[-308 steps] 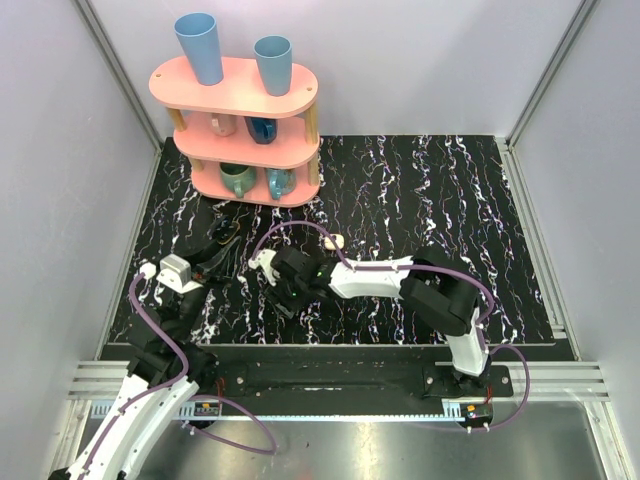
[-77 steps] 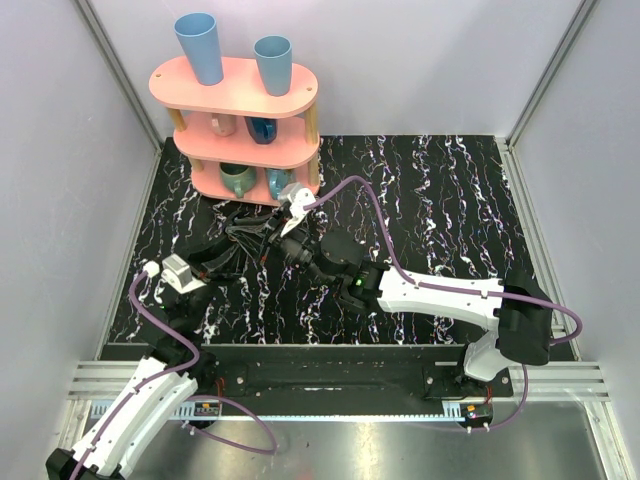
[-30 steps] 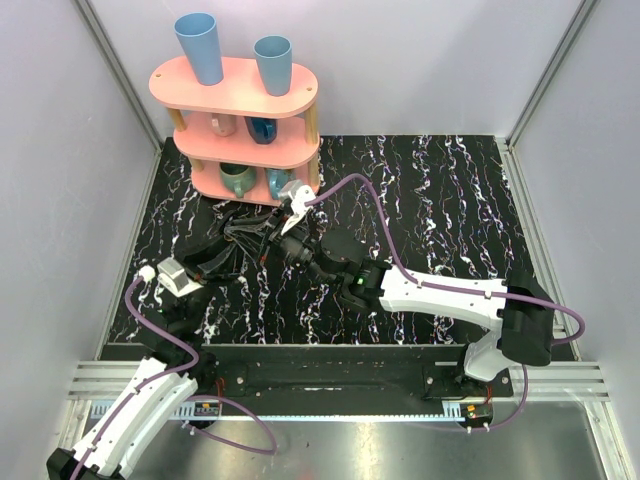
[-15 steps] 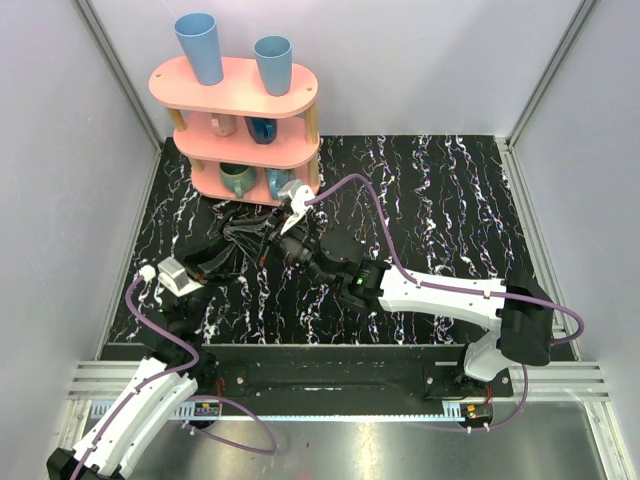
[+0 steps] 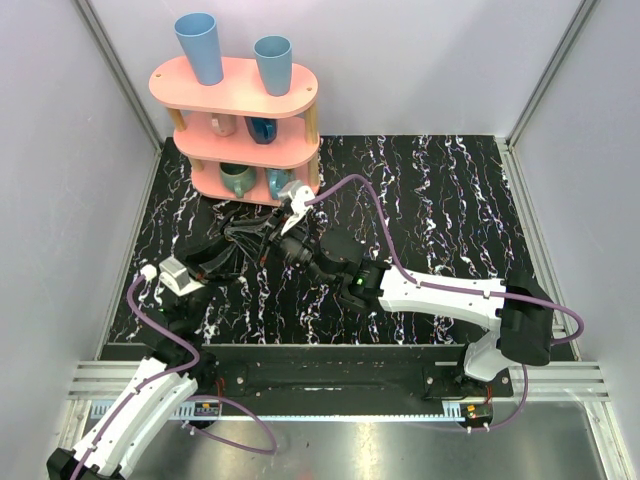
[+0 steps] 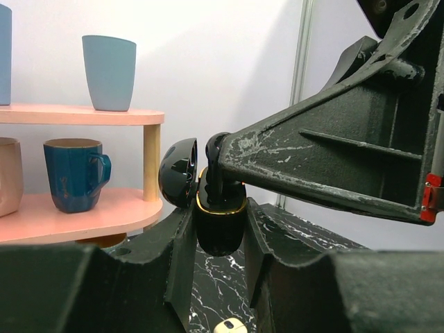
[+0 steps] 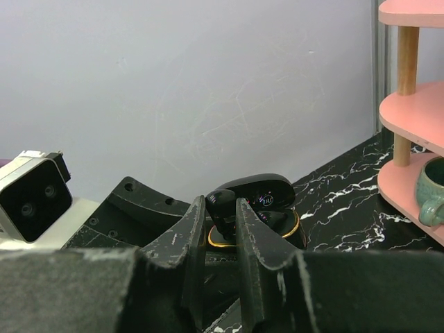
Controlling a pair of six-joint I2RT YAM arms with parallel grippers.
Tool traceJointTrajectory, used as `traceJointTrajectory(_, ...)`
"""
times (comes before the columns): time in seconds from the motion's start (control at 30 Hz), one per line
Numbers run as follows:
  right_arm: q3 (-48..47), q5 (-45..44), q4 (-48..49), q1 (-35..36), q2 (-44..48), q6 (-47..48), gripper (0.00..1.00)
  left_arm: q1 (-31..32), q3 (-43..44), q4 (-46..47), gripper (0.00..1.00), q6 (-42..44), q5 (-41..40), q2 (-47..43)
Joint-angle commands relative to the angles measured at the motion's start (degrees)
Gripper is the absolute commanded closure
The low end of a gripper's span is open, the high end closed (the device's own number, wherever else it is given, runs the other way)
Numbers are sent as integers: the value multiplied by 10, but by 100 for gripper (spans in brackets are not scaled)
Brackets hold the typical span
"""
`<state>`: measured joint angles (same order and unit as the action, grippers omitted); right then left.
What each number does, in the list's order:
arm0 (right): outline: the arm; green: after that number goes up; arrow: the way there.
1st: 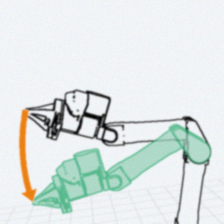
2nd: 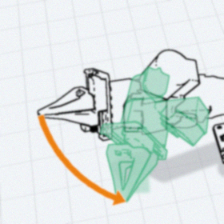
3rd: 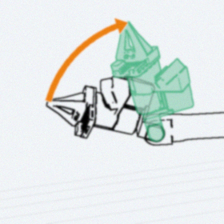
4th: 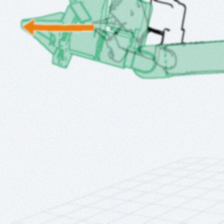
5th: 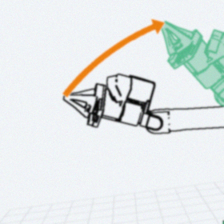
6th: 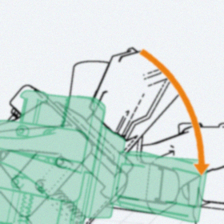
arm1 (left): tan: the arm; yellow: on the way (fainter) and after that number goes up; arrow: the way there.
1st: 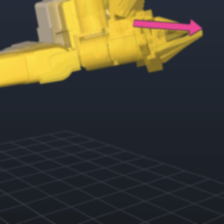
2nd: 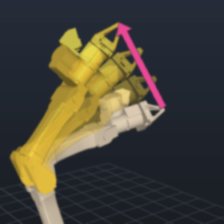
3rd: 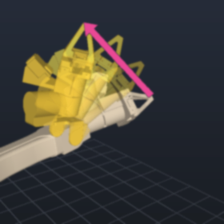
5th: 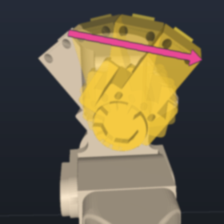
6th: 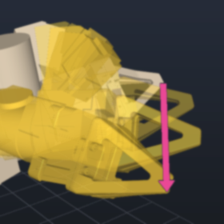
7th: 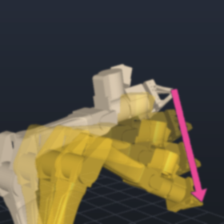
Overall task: Insert the wireless bluetooth earbuds into the charging case
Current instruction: Insert the left earbud into the left side groove of the charging case, then close the charging case with the earbuds.
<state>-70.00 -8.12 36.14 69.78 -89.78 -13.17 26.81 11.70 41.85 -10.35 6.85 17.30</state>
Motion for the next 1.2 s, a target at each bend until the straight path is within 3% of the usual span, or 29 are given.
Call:
traceJointTrajectory(0.0,14,-15,-56,3,-7,8,81,-1,13,47,100,6,-4,-15)
traceJointTrajectory(0.3,8,-21,-87,4,-3,42,78,-1,15,45,100,9,-6,-14)
traceJointTrajectory(0.53,4,-27,-100,5,6,65,68,-1,15,42,100,9,-4,-15)
traceJointTrajectory(0.7,0,-34,-91,5,14,78,56,-1,17,37,100,10,-3,-14)
traceJointTrajectory(1.17,-22,-25,-56,5,33,113,37,-1,21,25,100,12,4,-12)
